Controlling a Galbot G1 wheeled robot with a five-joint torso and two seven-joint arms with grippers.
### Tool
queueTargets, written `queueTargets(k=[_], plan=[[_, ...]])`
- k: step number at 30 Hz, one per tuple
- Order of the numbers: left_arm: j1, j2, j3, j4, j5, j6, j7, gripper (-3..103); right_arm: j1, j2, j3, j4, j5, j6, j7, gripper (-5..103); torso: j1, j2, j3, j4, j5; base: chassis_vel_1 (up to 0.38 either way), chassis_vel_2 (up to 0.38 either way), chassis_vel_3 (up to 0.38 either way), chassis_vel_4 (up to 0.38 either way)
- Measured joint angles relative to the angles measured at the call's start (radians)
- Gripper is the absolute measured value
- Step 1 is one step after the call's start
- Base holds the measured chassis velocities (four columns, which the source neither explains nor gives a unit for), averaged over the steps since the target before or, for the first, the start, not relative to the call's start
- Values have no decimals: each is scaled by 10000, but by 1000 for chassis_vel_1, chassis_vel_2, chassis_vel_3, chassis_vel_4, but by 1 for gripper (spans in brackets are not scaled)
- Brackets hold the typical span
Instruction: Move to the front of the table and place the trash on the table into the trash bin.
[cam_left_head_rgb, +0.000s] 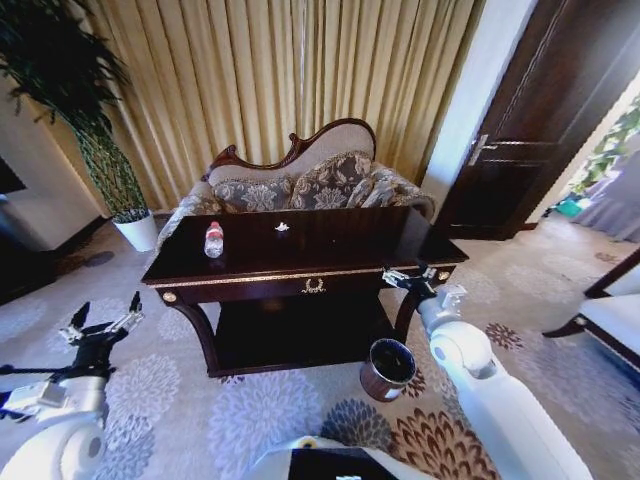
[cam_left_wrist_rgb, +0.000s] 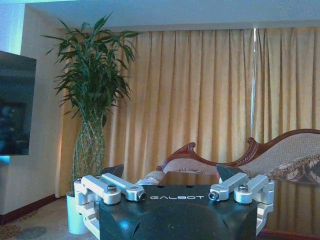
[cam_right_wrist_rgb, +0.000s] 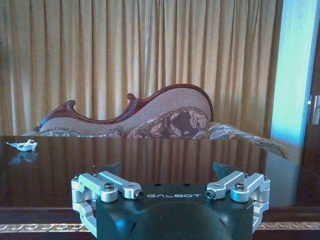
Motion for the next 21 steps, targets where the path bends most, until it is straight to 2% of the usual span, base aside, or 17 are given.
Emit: queueTargets(k=[21], plan=[[-7,88,4,-209,-35,200,-42,100,55,-66,-52,30,40,12,-15,100,-2,1,-1,0,0,-70,70,68,-70]])
